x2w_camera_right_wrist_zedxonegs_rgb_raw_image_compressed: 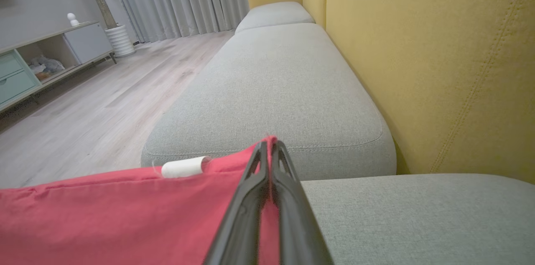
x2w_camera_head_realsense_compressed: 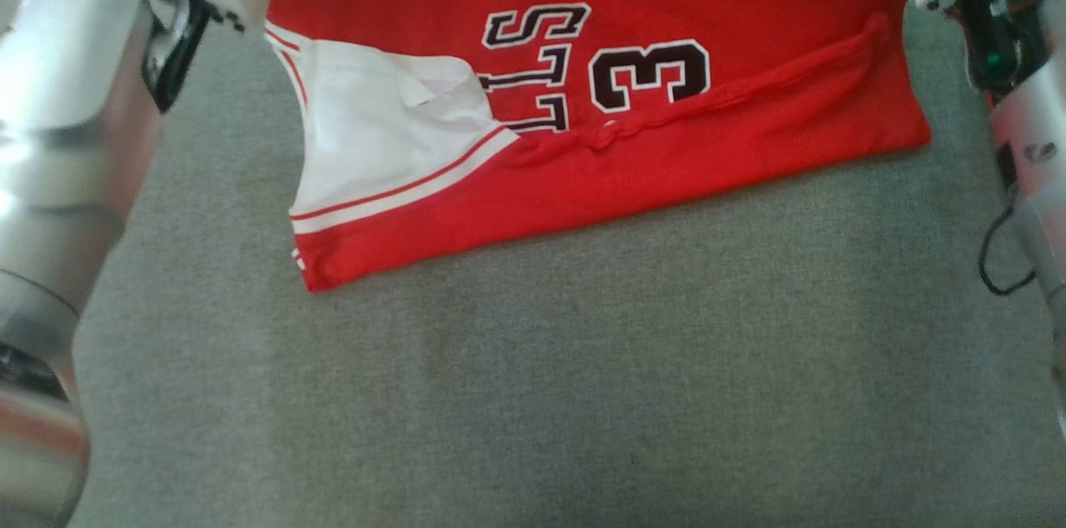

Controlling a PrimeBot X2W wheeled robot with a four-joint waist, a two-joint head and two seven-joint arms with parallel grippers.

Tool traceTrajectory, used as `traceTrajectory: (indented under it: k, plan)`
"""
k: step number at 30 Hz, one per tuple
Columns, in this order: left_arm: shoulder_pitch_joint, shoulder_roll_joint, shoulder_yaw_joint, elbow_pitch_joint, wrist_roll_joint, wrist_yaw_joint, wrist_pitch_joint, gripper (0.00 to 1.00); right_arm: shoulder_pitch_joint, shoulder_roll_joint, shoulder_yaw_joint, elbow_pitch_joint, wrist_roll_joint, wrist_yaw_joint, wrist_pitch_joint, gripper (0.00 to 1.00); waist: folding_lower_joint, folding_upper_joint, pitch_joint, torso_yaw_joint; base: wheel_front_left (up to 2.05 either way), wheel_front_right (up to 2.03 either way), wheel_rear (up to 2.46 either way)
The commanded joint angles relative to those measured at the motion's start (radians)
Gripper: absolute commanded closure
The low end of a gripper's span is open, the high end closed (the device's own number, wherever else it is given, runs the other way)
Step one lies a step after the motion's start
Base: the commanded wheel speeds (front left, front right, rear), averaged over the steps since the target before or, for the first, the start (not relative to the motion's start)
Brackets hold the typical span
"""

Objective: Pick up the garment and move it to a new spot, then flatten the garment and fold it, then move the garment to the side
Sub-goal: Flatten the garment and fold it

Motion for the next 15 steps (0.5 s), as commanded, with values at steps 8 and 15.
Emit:
traceTrajectory:
  k: [8,15]
  plan:
    - [0.093,0.036,-0.010,-0.046,-0.086,-0.014,-0.014,1.00,0.095,-0.094,0.106,-0.026,0.090,-0.001,-0.009,1.00,-0.0001,0.0000,-0.070,0.051,0.00,0.00,0.00]
    - [0.227,0.133,-0.095,-0.217,-0.163,-0.014,0.027,1.00,0.192,-0.186,0.192,-0.053,0.178,-0.001,0.027,1.00,-0.0001,0.0000,-0.109,0.085,0.00,0.00,0.00]
